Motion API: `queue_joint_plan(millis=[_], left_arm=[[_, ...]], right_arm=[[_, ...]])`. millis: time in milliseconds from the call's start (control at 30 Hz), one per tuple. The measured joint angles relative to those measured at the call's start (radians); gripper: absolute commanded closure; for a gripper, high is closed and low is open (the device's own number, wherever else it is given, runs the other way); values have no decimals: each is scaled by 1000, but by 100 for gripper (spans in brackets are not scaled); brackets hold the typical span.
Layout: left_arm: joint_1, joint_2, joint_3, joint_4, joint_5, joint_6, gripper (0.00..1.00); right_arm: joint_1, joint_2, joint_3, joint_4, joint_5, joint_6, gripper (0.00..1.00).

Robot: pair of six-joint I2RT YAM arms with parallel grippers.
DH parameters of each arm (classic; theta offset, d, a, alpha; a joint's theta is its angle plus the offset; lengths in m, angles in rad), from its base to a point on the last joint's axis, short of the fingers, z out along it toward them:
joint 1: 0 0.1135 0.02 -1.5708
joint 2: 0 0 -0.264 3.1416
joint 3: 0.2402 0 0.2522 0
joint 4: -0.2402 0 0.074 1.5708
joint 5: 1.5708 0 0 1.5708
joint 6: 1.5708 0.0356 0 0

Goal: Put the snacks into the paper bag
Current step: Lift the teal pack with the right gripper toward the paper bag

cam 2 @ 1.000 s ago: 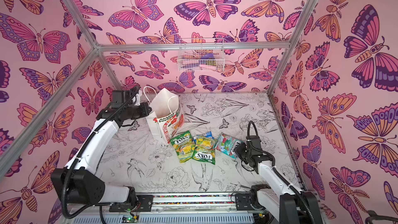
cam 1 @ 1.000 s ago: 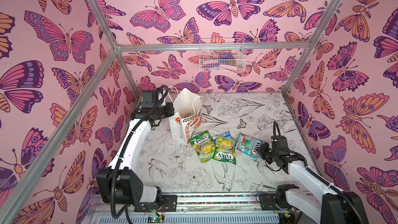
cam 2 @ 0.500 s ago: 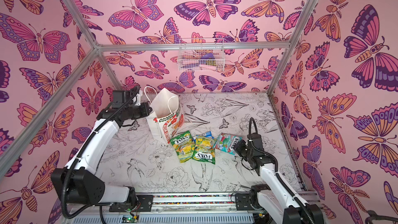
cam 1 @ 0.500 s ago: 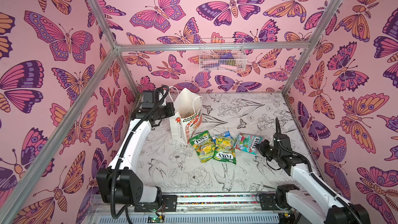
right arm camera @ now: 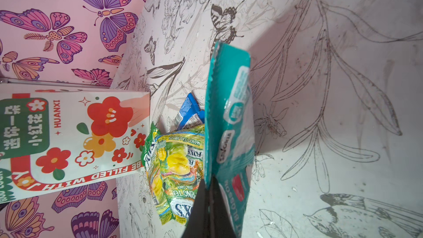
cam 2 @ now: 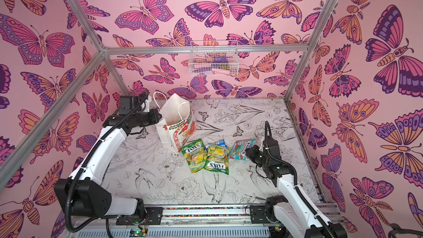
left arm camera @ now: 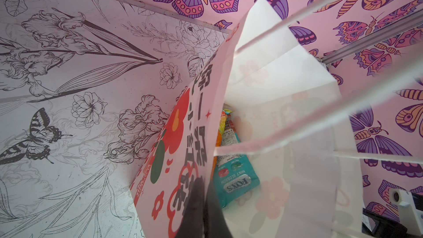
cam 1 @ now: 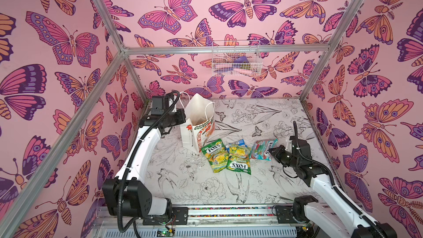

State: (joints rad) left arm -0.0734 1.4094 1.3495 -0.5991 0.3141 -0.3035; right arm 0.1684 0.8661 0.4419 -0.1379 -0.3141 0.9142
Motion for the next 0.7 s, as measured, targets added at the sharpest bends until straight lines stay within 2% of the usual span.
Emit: queue_joint_plan(millis=[700], left_arm=[[0, -31, -1, 0, 13, -1, 100]], right_arm=[[40, -25, 149, -2, -20, -3, 100]])
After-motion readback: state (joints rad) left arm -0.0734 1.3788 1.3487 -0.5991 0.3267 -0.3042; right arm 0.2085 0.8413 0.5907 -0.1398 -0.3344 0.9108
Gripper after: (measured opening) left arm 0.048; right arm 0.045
